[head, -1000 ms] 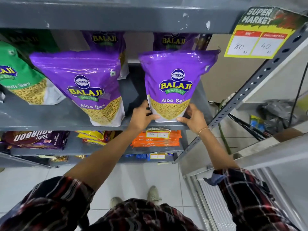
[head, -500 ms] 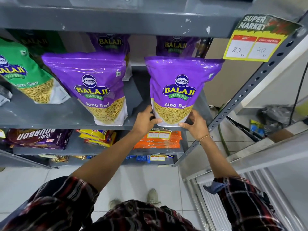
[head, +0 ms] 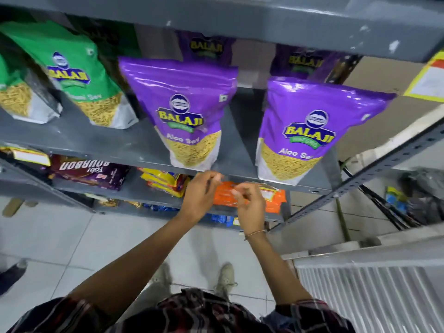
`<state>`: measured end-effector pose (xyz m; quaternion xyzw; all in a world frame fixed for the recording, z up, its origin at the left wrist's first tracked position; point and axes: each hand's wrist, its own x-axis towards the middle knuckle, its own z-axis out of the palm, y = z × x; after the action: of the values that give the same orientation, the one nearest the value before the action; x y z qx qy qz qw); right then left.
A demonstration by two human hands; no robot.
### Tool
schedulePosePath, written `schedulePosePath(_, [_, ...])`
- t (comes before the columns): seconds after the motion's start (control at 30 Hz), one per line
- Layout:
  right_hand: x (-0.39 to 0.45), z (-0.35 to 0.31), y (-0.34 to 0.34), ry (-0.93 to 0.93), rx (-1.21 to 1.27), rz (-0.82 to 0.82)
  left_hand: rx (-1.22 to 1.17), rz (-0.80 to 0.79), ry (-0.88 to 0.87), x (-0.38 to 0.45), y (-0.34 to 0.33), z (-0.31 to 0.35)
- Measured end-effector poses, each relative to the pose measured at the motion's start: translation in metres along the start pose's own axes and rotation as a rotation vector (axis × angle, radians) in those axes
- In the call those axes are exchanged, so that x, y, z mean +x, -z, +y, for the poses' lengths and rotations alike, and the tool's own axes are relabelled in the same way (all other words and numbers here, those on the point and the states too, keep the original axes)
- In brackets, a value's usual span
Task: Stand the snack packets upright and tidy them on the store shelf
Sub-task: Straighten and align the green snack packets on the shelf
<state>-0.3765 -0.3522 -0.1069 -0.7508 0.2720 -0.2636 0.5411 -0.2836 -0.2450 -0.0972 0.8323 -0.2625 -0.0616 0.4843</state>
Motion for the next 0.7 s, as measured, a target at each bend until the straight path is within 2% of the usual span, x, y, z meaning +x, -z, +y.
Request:
schedulePosePath(0.2, [-0.002,-0.056,-0.126,0.023,-0.008,-0.486,-0.047,0.266,0.146,0.009,0.117,-0.076])
schedulePosePath(0.27, [0.003,-0.08,-0.174,0.04,-0.023,-0.553,-0.077,0.314,0.162,0.029,0.166,-0.103])
schedulePosePath(0.33, [0.014,-0.103,-0.221,0.02,-0.009,-0.525,-0.084,0.311,0.172,0.054,0.216,-0.127])
schedulePosePath(0.4, [0.032,-0.117,-0.264,-0.014,-0.033,-0.427,-0.037,0.277,0.171,0.081,0.259,-0.148])
schedulePosePath(0.5, [0.072,-0.124,-0.302,-0.089,-0.199,-0.308,0.17,0.07,0.207,0.125,0.301,-0.172])
schedulePosePath(0.57, [0.094,-0.124,-0.317,-0.126,-0.27,-0.302,0.181,-0.024,0.265,0.148,0.319,-0.179])
schedulePosePath(0.7, [0.123,-0.118,-0.335,-0.199,-0.088,-0.338,0.109,-0.17,0.291,0.186,0.334,-0.188])
